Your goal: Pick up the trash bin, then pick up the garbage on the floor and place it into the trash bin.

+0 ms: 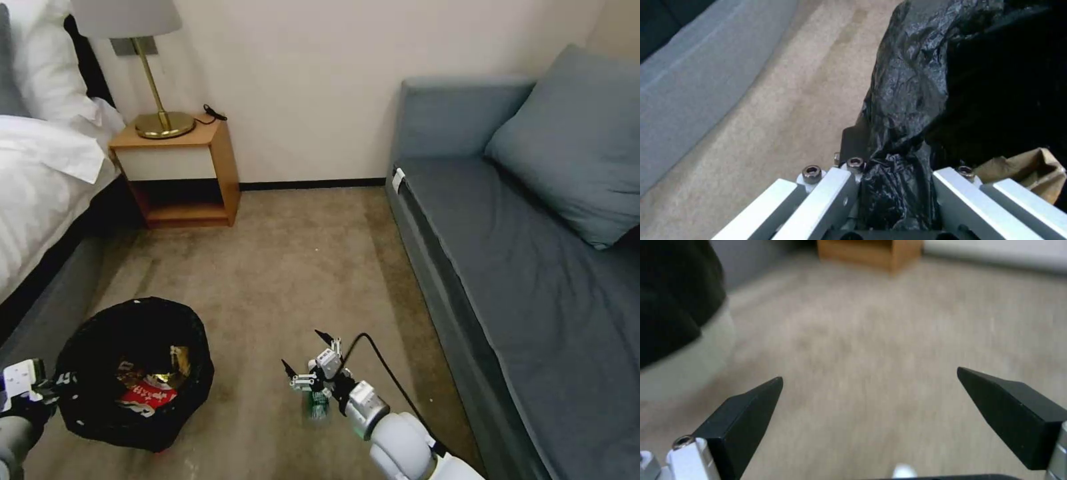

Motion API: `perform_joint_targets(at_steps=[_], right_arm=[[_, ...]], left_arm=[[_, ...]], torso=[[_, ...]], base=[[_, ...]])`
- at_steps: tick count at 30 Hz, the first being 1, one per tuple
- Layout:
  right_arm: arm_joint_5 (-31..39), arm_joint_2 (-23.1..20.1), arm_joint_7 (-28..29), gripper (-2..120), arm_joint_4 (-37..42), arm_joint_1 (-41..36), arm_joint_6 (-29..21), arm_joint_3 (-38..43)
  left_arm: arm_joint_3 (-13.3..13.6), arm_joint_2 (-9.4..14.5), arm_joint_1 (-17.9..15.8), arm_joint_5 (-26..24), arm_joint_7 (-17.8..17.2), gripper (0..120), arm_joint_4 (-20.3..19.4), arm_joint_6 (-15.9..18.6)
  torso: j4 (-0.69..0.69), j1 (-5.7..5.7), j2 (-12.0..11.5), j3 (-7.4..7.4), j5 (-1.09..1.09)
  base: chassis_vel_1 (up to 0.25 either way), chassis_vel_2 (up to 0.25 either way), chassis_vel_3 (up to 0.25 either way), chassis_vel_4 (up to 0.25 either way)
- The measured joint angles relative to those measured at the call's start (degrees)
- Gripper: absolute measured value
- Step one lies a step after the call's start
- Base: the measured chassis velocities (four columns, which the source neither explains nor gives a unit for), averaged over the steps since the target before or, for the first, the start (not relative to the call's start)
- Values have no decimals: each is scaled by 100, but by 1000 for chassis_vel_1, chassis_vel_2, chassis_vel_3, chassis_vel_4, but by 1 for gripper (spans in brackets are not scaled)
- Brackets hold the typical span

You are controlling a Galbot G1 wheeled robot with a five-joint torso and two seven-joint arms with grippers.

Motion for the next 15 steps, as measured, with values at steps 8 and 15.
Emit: perform_joint_targets(at_steps=[8,15], right_arm=[[1478,328,1131,100,-247,597,-2231,-291],[2179,631,1690,100,-809,952,-2626,-447]], left_arm=[[-49,-20,51,2,0,2,-44,0],[-79,-49,86,2,0,2,-69,1]], torso=[[2,0,0,-1,0],[1,0,0,-1,0]], base=[[0,0,0,0],[0,0,0,0]])
